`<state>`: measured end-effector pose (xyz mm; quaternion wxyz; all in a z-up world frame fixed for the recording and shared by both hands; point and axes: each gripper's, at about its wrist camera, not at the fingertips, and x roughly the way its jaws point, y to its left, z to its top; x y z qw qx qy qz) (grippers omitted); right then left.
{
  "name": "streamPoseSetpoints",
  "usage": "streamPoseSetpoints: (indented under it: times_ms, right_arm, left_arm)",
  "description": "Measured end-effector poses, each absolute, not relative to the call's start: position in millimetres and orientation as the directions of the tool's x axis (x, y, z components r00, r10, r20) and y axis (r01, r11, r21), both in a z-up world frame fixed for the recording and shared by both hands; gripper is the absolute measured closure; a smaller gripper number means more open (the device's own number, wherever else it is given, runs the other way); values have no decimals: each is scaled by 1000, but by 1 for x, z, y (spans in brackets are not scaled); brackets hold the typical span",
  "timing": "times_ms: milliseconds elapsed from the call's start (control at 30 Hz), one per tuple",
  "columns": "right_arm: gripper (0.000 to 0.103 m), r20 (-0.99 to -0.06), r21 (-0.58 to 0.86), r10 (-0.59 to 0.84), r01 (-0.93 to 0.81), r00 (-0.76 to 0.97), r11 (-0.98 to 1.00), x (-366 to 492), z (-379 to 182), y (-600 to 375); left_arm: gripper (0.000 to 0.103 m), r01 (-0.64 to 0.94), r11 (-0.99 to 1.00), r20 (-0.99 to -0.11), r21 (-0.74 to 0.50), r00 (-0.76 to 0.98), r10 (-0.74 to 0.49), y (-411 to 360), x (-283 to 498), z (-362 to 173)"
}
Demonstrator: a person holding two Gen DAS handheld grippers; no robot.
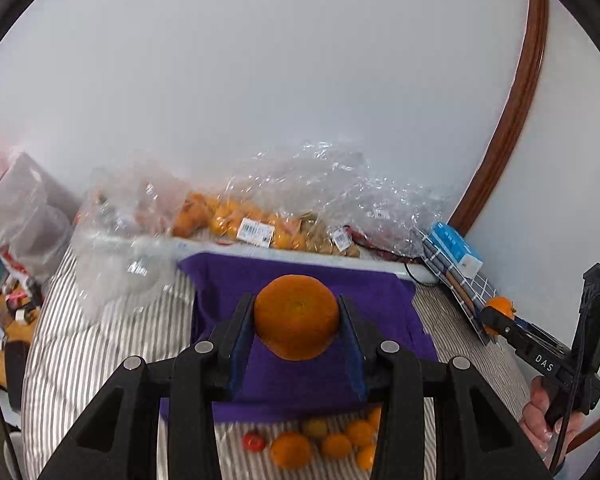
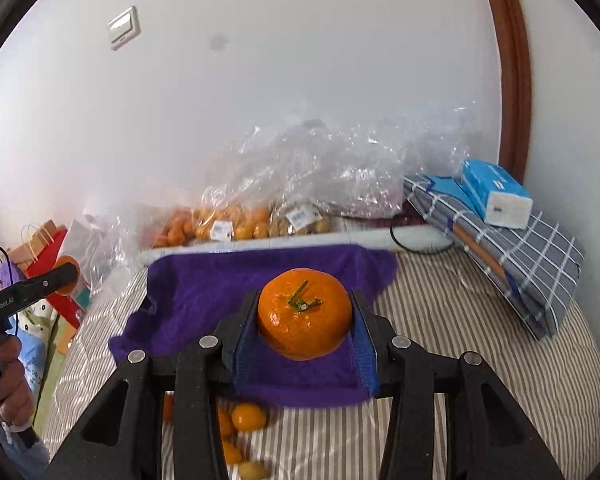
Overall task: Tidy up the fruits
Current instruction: 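Lift the orange with the left tool while the right tool carries the tangerine over the towel, then lower and open the left tool on the towel while the right tool releases the tangerine there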
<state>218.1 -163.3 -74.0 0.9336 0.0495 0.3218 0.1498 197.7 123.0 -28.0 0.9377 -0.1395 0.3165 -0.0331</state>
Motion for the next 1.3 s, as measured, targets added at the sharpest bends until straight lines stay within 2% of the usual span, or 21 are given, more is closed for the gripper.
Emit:
streamPoseSetpoints:
  times_ms: [300,667,900,1300]
  right_arm:
    - [60,-591,203,320,-247,740,948,278,-87,-146]
    - [60,-699,151,280,-247,658,957,340,-156,-121]
    - [60,-749,121,257,-256,611,959,353,-186,-110]
    - [60,-781,130,255,-251,571,959,357,-198,-108]
  left_arm:
    - [65,-32,966,-634,-255,760,-142,119,271,-51]
    - [65,-80,969,-751,-233,648,-127,114,334,-122]
    - [65,-102,976,-809,-193,579,-100,114,345,-150]
    - [65,-106,980,-835,-169,544,-85,112,347,-161]
